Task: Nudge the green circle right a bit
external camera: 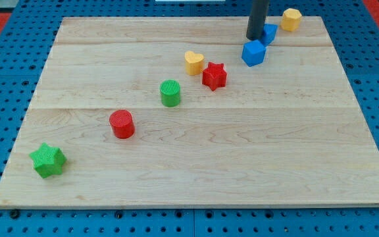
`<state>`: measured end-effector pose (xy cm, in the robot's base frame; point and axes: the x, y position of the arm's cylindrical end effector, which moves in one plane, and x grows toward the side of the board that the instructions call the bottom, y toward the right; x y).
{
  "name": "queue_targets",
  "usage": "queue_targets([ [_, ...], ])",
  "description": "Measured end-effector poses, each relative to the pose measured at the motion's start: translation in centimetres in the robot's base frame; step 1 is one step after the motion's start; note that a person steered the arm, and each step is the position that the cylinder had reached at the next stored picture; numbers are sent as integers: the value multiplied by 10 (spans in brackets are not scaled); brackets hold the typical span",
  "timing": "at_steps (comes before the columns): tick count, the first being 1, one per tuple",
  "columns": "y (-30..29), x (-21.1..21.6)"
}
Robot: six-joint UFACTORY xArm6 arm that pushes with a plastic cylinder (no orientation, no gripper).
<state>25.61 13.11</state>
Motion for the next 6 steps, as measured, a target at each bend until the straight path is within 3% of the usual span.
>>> queue_targets([
  [1, -58, 8],
  [4, -235, 97],
  [5, -241, 137],
  [6, -201, 141],
])
